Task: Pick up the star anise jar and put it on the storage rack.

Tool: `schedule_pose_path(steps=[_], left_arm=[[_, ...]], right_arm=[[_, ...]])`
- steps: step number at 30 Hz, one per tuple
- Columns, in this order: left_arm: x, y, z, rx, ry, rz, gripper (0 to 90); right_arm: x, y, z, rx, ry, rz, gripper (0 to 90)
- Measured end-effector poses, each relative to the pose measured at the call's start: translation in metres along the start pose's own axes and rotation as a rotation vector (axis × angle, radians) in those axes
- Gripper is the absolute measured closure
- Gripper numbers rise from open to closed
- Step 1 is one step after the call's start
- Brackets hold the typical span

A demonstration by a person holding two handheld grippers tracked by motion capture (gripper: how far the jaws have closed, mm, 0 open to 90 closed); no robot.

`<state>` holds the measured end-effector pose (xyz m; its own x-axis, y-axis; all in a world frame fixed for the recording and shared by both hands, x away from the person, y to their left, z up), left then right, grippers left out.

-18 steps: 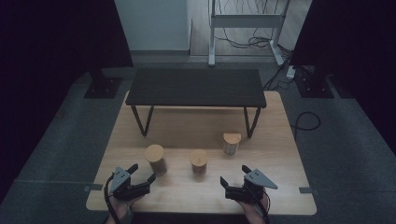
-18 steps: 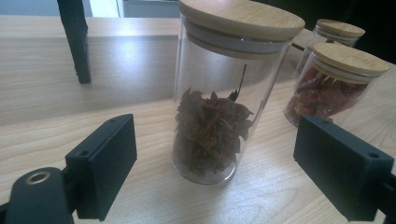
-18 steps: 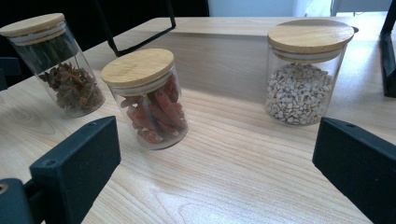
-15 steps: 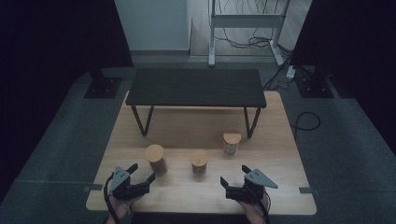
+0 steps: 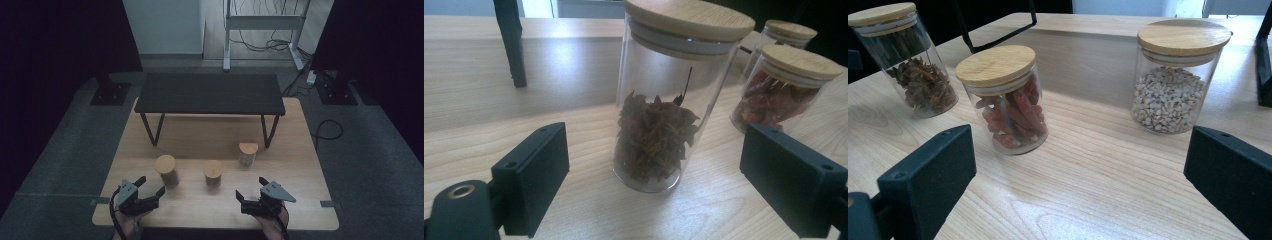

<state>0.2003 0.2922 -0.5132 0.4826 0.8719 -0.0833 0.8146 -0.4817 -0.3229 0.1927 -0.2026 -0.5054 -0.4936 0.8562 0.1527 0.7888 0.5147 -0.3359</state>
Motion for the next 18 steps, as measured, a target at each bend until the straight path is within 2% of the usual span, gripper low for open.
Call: schedule_pose_path(steps=[8,15,18], left_arm=[[-0.005,0.003,0.000,0.002,0.025,0.003,11.3],[-0.012,0.008,-0.002,-0.008,0.056,-0.052,8.5],[-0.010,0.012,-0.003,-0.010,0.063,-0.058,8.4]], right_arm=[[0.001,0.003,0.001,0.015,-0.003,-0.011,0.0],[0.002,0.005,0.001,0.023,-0.002,-0.019,0.0],[0.003,0.006,0.002,0.027,-0.005,-0.022,0.0]])
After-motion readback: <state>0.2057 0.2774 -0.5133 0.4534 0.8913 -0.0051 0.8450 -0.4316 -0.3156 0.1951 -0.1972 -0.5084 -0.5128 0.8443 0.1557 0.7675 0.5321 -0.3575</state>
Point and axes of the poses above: each handheld gripper's, and its own axes: y roughly forward along the jaws, z roughly out of its underside, x roughly to its left, the point moved 7 cm from there along y, roughly forward along the jaws, and after that the axes turned 2 degrees about y, right-handed, at the moved point
